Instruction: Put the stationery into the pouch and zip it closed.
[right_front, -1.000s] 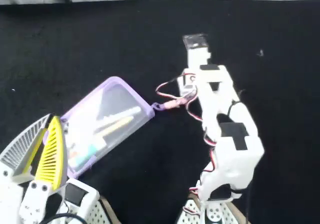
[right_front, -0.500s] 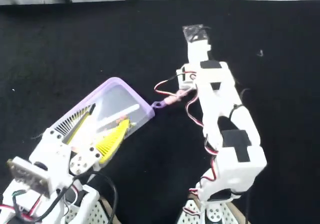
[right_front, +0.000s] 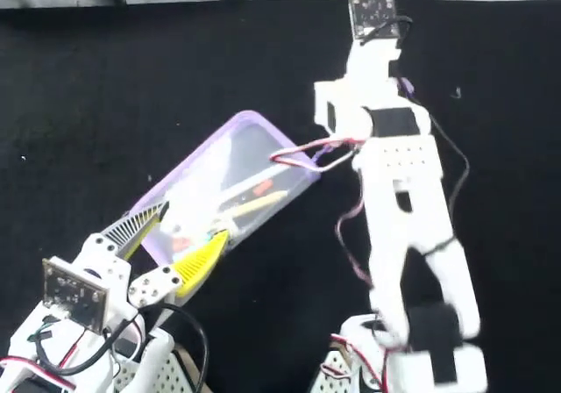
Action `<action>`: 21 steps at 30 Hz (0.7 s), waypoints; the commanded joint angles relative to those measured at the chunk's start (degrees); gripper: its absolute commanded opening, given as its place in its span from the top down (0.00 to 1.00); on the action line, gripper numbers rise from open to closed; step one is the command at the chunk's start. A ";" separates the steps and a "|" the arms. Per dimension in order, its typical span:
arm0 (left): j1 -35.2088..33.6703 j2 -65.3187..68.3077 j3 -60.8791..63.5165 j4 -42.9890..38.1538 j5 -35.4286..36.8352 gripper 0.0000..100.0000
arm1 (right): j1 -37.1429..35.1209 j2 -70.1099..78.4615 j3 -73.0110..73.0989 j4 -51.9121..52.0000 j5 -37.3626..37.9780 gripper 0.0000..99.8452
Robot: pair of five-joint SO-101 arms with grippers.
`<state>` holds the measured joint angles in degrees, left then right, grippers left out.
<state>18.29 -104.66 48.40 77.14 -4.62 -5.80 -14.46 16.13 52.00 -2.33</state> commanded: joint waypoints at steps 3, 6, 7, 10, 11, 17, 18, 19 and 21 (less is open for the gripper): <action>-0.31 0.18 -0.13 1.76 0.26 0.71 | -8.09 -11.47 -2.33 8.35 0.26 0.63; -0.31 0.18 -0.22 1.76 0.26 0.71 | -13.36 -9.27 4.18 10.64 0.18 0.63; -0.31 0.18 -0.31 1.76 0.26 0.71 | -14.51 -8.13 6.46 10.46 0.26 0.63; -0.31 0.18 -0.22 1.67 0.18 0.71 | -14.51 -4.53 8.66 10.64 0.26 0.63; -0.31 0.18 -0.22 1.67 0.18 0.71 | -13.36 -3.38 8.75 10.64 0.18 0.63; -0.31 0.18 -0.13 1.67 0.18 0.71 | -7.38 3.56 8.57 13.27 0.18 0.63; -0.13 0.26 -0.13 1.67 0.18 0.71 | -6.68 4.62 8.48 14.07 0.18 0.63; -0.04 0.26 -0.13 1.67 0.18 0.71 | -5.98 5.49 8.13 14.86 0.26 0.63; -0.04 0.26 -0.13 1.67 0.18 0.71 | -4.04 6.29 6.55 17.05 1.32 0.63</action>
<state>18.29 -104.66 48.40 78.81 -4.70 -13.27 -9.27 25.54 65.71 -2.15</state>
